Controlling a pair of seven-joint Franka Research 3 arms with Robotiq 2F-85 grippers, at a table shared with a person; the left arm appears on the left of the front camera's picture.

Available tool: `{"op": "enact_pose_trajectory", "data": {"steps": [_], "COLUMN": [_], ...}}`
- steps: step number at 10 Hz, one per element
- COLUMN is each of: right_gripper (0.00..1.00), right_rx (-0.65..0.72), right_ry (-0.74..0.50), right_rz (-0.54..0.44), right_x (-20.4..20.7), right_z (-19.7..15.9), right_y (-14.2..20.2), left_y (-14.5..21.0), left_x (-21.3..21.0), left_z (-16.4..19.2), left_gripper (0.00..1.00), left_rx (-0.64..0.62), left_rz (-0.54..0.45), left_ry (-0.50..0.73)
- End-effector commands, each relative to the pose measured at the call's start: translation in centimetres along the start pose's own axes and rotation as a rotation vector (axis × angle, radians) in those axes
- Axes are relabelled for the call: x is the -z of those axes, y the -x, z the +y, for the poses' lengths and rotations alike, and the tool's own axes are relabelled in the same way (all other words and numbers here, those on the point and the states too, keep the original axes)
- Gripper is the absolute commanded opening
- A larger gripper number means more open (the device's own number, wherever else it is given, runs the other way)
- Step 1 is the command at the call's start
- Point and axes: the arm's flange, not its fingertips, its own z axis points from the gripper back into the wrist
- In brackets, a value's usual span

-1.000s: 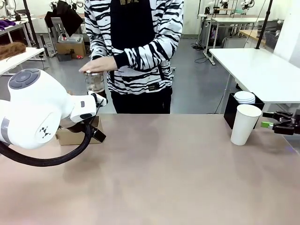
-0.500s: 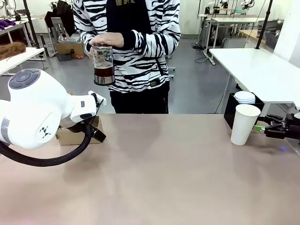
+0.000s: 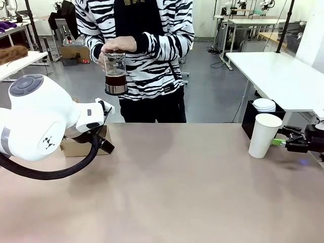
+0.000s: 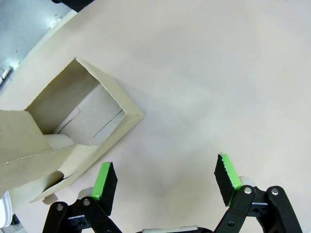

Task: Pour a drink into a cup and package it in a carrier.
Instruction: Pick up the 600 ml Paper Cup and place it in the middle top area of the table.

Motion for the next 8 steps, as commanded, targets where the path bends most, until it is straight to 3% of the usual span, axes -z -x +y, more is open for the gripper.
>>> {"op": "enact_pose_trajectory", "data": {"steps": [1, 8], "right_gripper": [1.00, 1.00], "right_rx": [0.008, 0.032], "right_ry": [-0.048, -0.081], "right_rz": [-0.011, -0.024], "right_x": [0.8, 5.2], "right_z": [-0.3, -0.4], "right_y": [-0.3, 0.3], "left_y": [0.0, 0.0], "left_x": [0.0, 0.0], "left_z": [0.1, 0.1], "left_gripper": [1.00, 1.00], "left_rx": [-0.002, -0.002], "left_rz": [-0.001, -0.001], "left_ry": [0.001, 0.001]}}
